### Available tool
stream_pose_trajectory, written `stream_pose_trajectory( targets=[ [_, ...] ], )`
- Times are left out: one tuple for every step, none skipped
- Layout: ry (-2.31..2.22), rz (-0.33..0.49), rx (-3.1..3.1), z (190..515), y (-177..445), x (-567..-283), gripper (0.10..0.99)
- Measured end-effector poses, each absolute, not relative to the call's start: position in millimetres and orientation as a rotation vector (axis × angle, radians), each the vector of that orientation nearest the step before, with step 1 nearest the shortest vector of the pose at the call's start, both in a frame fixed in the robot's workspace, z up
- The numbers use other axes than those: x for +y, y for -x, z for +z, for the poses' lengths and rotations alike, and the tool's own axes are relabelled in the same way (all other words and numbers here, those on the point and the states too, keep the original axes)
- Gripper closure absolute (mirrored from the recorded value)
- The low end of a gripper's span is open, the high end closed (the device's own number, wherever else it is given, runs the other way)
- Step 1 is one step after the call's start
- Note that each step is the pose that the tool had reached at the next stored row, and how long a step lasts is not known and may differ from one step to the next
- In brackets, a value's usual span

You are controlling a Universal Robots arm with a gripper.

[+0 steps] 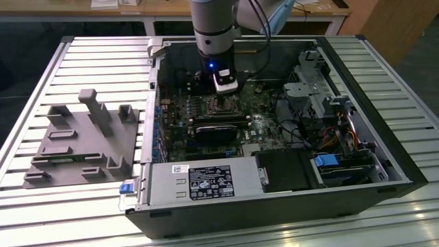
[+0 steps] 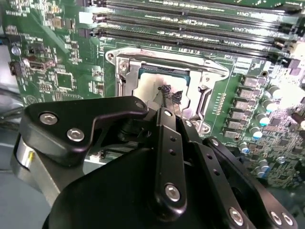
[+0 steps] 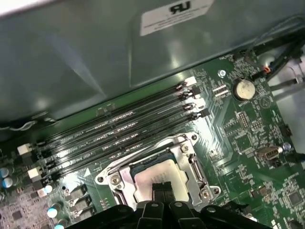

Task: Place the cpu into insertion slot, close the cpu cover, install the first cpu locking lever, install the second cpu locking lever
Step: 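Install the first cpu locking lever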

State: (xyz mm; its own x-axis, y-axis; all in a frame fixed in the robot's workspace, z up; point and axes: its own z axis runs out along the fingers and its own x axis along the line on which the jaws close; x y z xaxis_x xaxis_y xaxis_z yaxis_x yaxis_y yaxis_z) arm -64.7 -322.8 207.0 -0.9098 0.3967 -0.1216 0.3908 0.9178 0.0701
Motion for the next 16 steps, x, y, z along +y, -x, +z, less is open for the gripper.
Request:
stream_pose_trajectory(
  targets=[
    [-0.594, 0.068, 2.948, 206.9, 64.7, -322.8, 0.980],
    [-0.583, 0.068, 2.950, 206.8, 64.6, -322.8, 0.980],
    [-0.572, 0.069, 2.953, 206.7, 64.4, -322.8, 0.980],
    [-0.560, 0.070, 2.955, 206.6, 64.1, -322.8, 0.980],
    [-0.549, 0.070, 2.958, 206.5, 63.7, -322.8, 0.980],
    [-0.538, 0.071, 2.961, 206.5, 63.2, -322.8, 0.980],
    [-0.528, 0.071, 2.964, 206.4, 62.6, -322.8, 0.980],
    [-0.518, 0.072, 2.967, 206.3, 62.1, -322.8, 0.980],
    [-0.508, 0.072, 2.970, 206.2, 61.5, -322.8, 0.980],
    [-0.497, 0.073, 2.972, 206.1, 60.8, -322.8, 0.980],
    [-0.485, 0.073, 2.976, 206.1, 60.3, -322.8, 0.980],
    [-0.473, 0.074, 2.978, 206.0, 59.8, -322.9, 0.980],
    [-0.460, 0.074, 2.981, 205.9, 59.6, -322.8, 0.980],
    [-0.446, 0.076, 2.984, 205.8, 59.4, -322.8, 0.980],
    [-0.428, 0.077, 2.987, 205.6, 59.4, -322.8, 0.980],
    [-0.411, 0.078, 2.989, 205.6, 59.4, -322.8, 0.980]
  ],
)
